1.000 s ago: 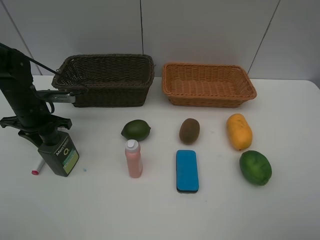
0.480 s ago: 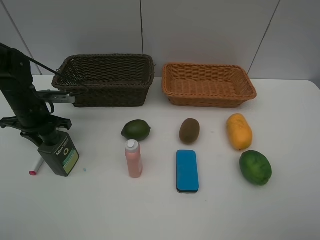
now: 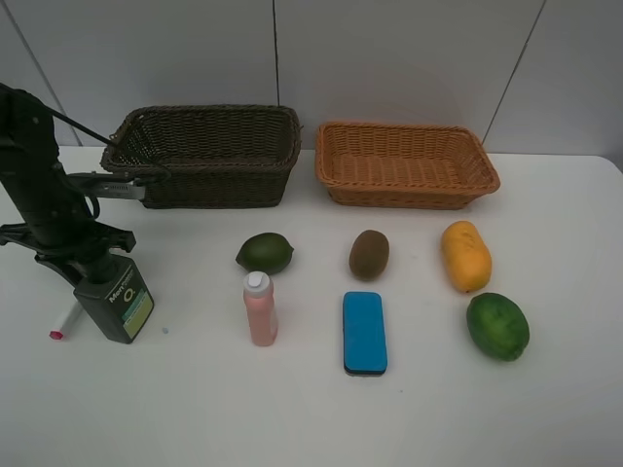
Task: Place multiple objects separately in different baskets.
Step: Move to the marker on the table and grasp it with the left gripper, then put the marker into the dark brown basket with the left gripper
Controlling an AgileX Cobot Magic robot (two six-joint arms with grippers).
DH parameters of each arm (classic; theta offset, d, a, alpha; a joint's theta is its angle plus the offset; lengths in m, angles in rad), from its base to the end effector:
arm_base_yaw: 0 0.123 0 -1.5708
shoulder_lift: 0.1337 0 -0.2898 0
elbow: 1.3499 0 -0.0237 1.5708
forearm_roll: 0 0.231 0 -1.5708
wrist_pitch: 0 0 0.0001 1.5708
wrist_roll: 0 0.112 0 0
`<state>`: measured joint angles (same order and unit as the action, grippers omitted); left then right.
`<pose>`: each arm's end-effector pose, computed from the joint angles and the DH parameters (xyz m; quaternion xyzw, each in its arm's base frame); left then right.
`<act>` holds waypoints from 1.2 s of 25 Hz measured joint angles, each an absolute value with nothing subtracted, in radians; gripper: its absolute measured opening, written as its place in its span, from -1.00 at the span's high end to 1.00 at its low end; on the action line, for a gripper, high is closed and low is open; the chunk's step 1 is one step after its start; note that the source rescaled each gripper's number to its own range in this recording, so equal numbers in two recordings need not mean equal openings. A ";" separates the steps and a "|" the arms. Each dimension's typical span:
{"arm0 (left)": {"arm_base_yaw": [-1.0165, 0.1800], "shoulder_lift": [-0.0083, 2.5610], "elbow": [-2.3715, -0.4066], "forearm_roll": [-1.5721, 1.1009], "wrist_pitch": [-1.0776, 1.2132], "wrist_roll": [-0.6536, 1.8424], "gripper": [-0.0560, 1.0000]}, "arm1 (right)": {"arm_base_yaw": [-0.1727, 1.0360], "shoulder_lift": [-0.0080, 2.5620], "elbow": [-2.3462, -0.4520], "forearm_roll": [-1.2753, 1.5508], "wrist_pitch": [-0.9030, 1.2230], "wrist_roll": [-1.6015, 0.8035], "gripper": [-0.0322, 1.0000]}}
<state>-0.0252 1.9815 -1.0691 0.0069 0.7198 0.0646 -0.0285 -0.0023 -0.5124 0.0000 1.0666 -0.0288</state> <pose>0.3269 -0.0077 0.1053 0.0474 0.9988 0.0026 0.0128 -0.0102 0.0003 0.2610 -0.0001 0.8509 -0.0151 0.5251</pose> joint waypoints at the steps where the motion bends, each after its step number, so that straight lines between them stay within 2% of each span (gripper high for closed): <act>1: -0.025 1.963 -1.069 0.000 0.726 0.066 0.89 | -0.029 -0.002 -0.512 0.000 1.067 -0.029 -1.00; 8: -0.064 1.713 -1.074 -0.036 0.825 0.072 0.89 | -0.029 -0.002 -0.512 0.000 1.067 -0.029 -1.00; 14: -0.085 1.598 -1.243 -0.042 0.908 0.082 0.89 | -0.029 -0.002 -0.512 0.000 1.067 -0.029 -1.00; 24: -0.085 1.852 -1.684 -0.042 0.930 0.287 0.89 | -0.029 -0.002 -0.512 0.000 1.067 -0.029 -1.00; 30: -0.085 2.050 -1.845 -0.065 0.850 0.326 0.89 | -0.029 -0.002 -0.512 0.000 1.067 -0.029 -1.00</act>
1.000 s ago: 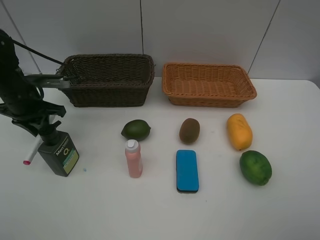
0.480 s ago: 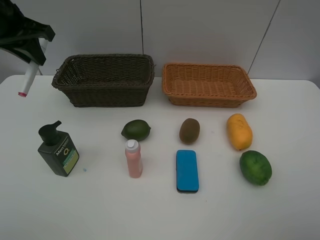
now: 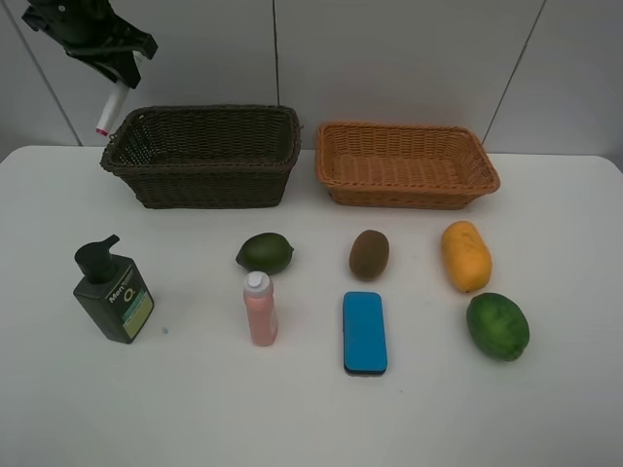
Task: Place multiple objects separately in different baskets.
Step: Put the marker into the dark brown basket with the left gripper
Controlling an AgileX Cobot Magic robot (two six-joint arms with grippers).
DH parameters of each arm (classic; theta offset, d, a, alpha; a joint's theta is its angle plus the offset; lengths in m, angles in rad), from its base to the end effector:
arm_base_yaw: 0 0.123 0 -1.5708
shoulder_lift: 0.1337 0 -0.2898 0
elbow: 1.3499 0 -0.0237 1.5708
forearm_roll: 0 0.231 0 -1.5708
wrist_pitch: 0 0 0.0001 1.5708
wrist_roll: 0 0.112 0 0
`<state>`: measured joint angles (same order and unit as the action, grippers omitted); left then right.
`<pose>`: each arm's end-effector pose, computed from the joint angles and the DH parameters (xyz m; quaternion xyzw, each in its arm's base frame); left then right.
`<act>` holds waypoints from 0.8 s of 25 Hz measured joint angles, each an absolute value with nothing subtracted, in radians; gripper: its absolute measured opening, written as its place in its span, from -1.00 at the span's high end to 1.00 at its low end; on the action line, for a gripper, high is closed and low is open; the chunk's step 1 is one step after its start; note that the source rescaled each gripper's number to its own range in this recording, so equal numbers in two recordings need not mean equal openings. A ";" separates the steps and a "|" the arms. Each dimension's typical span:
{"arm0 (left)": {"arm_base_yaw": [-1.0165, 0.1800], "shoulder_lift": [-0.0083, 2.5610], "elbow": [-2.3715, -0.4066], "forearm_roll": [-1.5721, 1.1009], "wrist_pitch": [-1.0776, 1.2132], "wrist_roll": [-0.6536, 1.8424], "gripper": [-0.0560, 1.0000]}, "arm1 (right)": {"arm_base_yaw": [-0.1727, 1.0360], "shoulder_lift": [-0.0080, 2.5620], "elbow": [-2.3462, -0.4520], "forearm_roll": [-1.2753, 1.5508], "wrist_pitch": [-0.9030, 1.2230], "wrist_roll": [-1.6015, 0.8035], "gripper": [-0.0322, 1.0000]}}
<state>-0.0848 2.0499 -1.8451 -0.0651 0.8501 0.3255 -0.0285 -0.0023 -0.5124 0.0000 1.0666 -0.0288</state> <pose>0.4602 -0.0446 0.2644 0.1815 0.9371 0.0061 0.2983 -0.0102 0.0003 0.2610 -0.0001 0.8509 -0.0151 0.5251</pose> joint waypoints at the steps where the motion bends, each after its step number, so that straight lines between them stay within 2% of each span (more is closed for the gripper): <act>1: -0.085 2.077 -1.853 -0.075 0.828 0.335 0.89 | -0.029 -0.002 -0.512 0.000 1.067 -0.029 -1.00; 11: -0.085 2.166 -1.859 -0.144 0.772 0.380 0.89 | -0.029 -0.002 -0.512 0.000 1.067 -0.029 -1.00; 12: -0.085 2.166 -1.859 -0.144 0.772 0.381 0.85 | -0.029 -0.002 -0.512 0.000 1.067 -0.029 -1.00; 14: -0.085 2.166 -1.859 -0.144 0.772 0.381 0.54 | -0.029 -0.002 -0.512 0.000 1.067 -0.029 -1.00; 16: -0.085 2.166 -1.859 -0.145 0.772 0.377 -0.05 | -0.029 -0.002 -0.512 0.000 1.067 -0.029 -1.00; 18: -0.085 2.166 -1.859 -0.145 0.774 0.356 -0.57 | -0.029 -0.002 -0.512 0.000 1.067 -0.029 -1.00; 19: -0.085 2.166 -1.859 -0.145 0.776 0.352 -0.76 | -0.029 -0.002 -0.512 0.000 1.067 -0.029 -1.00; 20: -0.085 2.166 -1.859 -0.145 0.783 0.350 -0.87 | -0.029 -0.002 -0.512 0.000 1.067 -0.029 -1.00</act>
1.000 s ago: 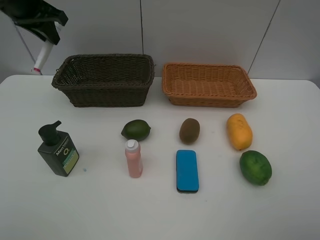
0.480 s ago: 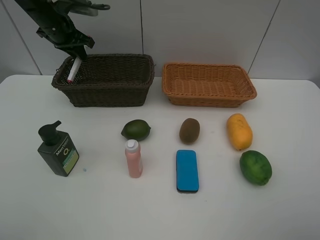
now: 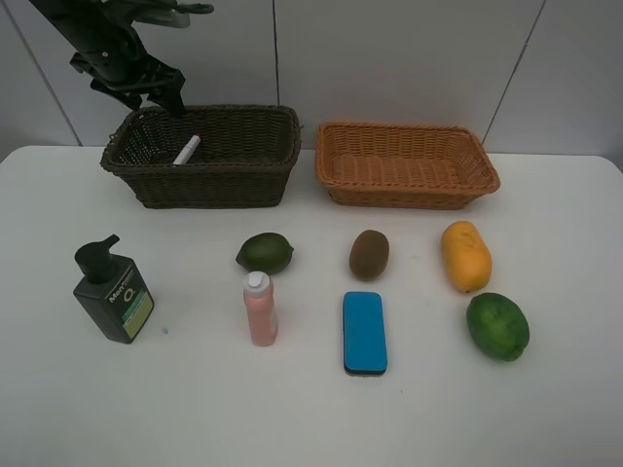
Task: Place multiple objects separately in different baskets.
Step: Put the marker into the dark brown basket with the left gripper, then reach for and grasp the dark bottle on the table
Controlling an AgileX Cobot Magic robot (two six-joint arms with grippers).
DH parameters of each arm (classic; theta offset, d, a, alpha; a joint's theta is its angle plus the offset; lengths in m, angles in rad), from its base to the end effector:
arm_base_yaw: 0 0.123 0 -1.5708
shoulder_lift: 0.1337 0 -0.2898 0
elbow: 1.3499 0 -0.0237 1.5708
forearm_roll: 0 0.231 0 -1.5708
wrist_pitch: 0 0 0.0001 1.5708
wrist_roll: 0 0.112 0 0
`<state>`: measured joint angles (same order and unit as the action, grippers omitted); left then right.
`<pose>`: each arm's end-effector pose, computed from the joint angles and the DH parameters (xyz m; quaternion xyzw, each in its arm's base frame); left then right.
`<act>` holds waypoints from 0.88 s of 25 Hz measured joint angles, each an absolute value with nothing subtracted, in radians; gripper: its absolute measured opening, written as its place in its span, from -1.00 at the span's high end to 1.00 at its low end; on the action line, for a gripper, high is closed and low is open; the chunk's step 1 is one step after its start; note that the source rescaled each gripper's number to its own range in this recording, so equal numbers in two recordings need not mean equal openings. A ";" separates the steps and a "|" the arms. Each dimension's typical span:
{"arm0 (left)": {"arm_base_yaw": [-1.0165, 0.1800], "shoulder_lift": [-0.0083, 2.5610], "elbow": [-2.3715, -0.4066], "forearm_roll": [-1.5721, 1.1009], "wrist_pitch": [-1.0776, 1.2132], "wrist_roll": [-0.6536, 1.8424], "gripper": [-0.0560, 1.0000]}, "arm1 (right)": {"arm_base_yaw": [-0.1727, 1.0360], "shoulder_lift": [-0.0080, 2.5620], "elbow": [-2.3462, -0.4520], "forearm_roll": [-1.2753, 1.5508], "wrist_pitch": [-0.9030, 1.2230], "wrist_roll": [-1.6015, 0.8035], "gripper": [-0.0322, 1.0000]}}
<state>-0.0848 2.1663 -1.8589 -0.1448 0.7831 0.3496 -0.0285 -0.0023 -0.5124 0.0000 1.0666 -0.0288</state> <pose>0.4813 -0.0524 0.2181 0.1722 0.9425 -0.0259 0.2851 -0.0102 0.0003 0.2610 -0.0001 0.8509 -0.0151 0.5251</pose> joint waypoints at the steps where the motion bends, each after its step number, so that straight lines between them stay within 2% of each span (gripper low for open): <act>1: -0.085 2.166 -1.859 -0.144 0.790 0.349 -0.92 | -0.029 -0.002 -0.512 0.000 1.067 -0.029 -1.00; 10: -0.085 2.135 -1.859 -0.141 0.861 0.274 -1.00 | -0.029 -0.002 -0.512 0.000 1.067 -0.029 -1.00; 18: -0.085 1.992 -1.861 -0.141 1.177 0.093 -1.00 | -0.029 -0.002 -0.512 0.000 1.067 -0.029 -1.00; 22: -0.085 1.909 -1.819 -0.149 1.198 0.065 -1.00 | -0.029 -0.002 -0.512 0.000 1.067 -0.029 -1.00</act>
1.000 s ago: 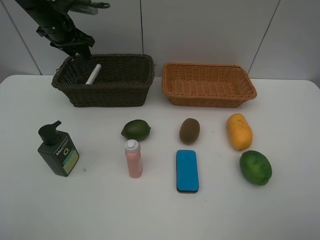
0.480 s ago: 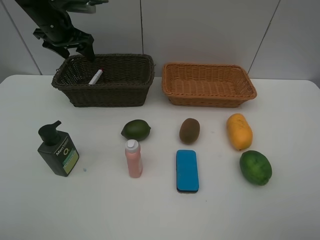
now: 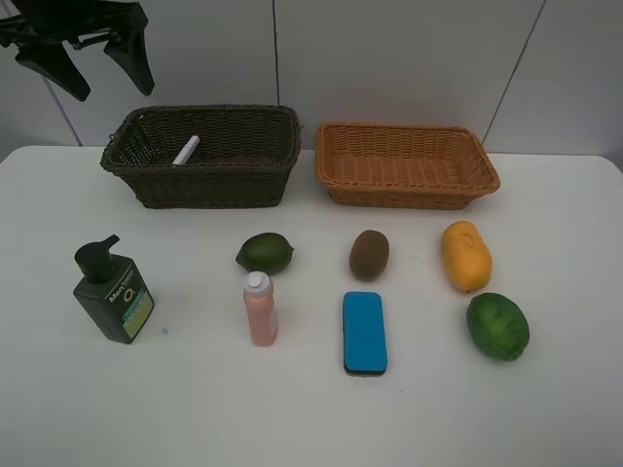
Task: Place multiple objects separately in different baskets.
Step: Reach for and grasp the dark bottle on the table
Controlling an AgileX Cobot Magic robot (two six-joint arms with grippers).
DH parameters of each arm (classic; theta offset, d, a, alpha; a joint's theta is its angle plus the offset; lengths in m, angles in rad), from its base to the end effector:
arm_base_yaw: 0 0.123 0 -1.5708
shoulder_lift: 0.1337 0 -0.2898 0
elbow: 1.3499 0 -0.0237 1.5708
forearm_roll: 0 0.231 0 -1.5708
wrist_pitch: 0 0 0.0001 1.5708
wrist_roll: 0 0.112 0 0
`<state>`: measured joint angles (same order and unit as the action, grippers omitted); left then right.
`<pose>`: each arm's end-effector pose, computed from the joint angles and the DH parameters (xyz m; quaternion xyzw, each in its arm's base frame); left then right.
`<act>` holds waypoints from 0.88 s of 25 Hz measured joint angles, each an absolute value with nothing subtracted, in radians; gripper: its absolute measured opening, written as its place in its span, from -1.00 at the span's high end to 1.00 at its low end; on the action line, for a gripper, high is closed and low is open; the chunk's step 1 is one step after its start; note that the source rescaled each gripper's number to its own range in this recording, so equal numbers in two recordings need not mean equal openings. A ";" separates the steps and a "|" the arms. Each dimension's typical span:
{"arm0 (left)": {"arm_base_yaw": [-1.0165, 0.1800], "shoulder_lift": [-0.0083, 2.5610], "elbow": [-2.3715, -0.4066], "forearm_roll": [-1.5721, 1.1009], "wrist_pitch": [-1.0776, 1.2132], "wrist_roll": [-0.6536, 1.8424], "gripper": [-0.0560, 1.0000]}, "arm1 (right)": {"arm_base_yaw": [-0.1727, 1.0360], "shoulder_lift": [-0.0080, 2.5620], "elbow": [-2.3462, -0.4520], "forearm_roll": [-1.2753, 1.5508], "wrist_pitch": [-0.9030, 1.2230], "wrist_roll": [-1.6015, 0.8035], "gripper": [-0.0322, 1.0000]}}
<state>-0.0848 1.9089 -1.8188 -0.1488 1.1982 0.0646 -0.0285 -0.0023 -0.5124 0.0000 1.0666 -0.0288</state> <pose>0.4004 -0.0496 0.3009 0.0593 0.9785 -0.0749 0.1825 -0.0102 0.0003 0.2610 -0.0001 0.8509 -0.0151 0.5251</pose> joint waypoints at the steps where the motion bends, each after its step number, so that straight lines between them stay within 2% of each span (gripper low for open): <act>1: -0.085 1.884 -1.793 -0.151 1.198 0.062 -1.00 | -0.029 -0.002 -0.512 0.000 1.067 -0.029 -1.00; 13: -0.085 1.431 -1.284 -0.152 1.198 0.063 -1.00 | -0.029 -0.002 -0.512 0.000 1.067 -0.029 -1.00; 22: -0.085 1.122 -1.046 -0.228 1.198 0.076 -1.00 | -0.029 -0.002 -0.512 0.000 1.067 -0.029 -1.00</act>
